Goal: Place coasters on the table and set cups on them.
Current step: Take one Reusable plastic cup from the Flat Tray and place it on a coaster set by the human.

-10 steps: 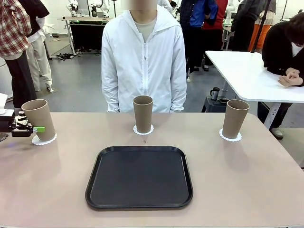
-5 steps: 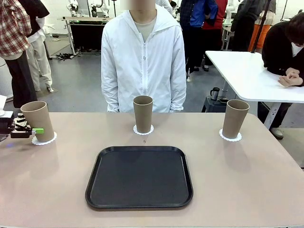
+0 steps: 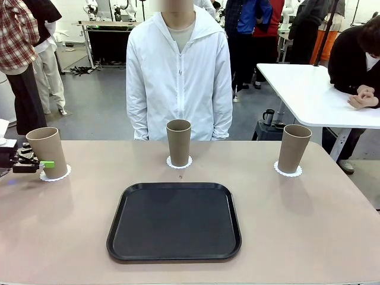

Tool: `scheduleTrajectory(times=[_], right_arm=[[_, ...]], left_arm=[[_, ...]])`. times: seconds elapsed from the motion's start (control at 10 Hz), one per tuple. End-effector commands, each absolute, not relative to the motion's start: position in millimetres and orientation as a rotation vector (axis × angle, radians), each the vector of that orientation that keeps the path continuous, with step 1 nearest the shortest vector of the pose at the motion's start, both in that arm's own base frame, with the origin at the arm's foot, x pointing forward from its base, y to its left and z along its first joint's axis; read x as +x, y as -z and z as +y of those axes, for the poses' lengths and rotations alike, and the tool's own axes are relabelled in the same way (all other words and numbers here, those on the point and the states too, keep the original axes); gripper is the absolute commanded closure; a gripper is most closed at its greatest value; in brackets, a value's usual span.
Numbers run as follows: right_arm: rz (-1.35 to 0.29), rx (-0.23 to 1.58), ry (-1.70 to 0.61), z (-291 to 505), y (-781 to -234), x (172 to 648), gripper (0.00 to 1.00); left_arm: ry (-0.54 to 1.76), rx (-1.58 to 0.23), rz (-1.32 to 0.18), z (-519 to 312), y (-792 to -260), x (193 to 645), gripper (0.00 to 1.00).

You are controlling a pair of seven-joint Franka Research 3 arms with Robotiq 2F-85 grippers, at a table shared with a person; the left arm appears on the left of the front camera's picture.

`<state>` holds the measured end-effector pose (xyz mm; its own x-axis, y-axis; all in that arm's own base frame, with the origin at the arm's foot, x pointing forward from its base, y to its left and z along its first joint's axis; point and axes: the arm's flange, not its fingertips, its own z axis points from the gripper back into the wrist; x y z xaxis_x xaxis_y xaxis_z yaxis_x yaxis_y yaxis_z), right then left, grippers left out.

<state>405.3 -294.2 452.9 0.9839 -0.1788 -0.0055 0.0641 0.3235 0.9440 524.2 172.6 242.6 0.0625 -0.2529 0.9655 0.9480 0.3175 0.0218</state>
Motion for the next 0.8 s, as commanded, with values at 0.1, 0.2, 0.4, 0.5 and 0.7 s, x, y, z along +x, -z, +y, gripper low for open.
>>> scheduleTrajectory(times=[0.1, 0.2, 0.4, 0.5, 0.7], right_arm=[[-0.108, 1.226, 0.164, -293.2, -453.9, 406.2, 0.0], [-0.108, 1.226, 0.164, -293.2, -453.9, 406.2, 0.0], [-0.108, 1.226, 0.164, -293.2, -453.9, 406.2, 0.0], [-0.108, 1.226, 0.164, -293.2, -453.9, 406.2, 0.0], [-0.108, 1.226, 0.164, -293.2, -453.9, 406.2, 0.0]], left_arm=[[1.087, -0.806, -1.089, 175.2, -242.8, 524.4, 0.0], [1.088, -0.807, -1.075, 175.2, -241.8, 525.5, 0.0], [1.092, -0.794, -1.053, 176.9, -241.6, 525.3, 0.0], [1.096, -0.764, -1.011, 177.8, -240.9, 525.3, 0.0], [1.105, -0.709, -0.944, 180.9, -239.9, 525.8, 0.0]])
